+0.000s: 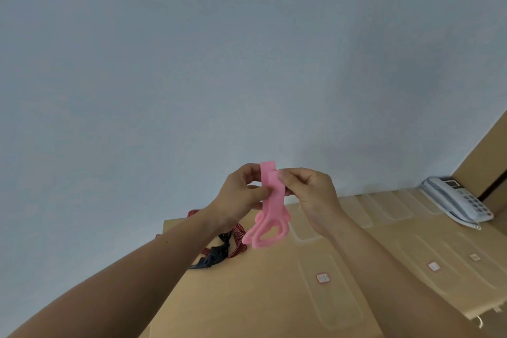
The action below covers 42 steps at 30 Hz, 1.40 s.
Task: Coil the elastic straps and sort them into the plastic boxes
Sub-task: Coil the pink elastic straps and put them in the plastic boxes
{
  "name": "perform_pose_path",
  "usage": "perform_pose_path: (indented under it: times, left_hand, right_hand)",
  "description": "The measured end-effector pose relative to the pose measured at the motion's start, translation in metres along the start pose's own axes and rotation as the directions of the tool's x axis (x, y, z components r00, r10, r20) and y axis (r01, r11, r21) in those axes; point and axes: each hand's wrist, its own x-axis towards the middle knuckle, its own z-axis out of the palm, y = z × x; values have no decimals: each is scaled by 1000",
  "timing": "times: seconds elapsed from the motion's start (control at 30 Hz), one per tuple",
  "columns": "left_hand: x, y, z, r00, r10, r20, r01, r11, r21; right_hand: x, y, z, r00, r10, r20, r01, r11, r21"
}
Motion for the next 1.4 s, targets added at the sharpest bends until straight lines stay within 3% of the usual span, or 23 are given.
perform_pose_path:
  times: [0.17, 0.33, 0.43, 0.57, 0.7, 0.9, 1.07, 1.17, 1.27, 1.4]
  left_hand:
    - [6, 1, 28, 1000, 8, 10, -8, 1000, 0]
    - [24, -4, 64, 997, 26, -75, -17, 992, 122]
    - [37, -7, 90, 994, 21, -111, -5, 989, 145]
    - [52, -14, 125, 978, -19, -210, 37, 996, 81]
    - [59, -37, 154, 968, -46, -248, 85, 985, 150]
    - [49, -99, 173, 905, -343, -252, 360, 933, 25]
    - [20, -151, 181, 743, -647, -174, 653, 757, -25]
    - [9, -171, 181, 705, -696, -135, 703, 711, 7]
    - [8, -181, 179, 718, -685, -126, 693, 720, 33]
    - [9, -195, 177, 714, -673, -193, 696, 713, 83]
  right_hand:
    - [1, 7, -23, 997, -68, -34, 67, 997, -25]
    - [2, 17, -58, 989, -129, -73, 123, 988, -89]
    - [2, 34, -89, 983, -87, -160, 64, 987, -144]
    - [-4, 63, -123, 985, 114, 132, -112, 994, -20]
    - [-13, 92, -143, 981, 147, 127, -140, 988, -63]
    - [-32, 142, -163, 922, 349, 171, -345, 937, -49]
    - [-41, 183, -167, 850, 484, 209, -463, 875, -143]
    - [-46, 203, -165, 806, 543, 237, -527, 839, -135]
    - [-46, 217, -164, 801, 552, 231, -545, 833, -98]
    - [-42, 236, -160, 759, 607, 236, -603, 792, -99]
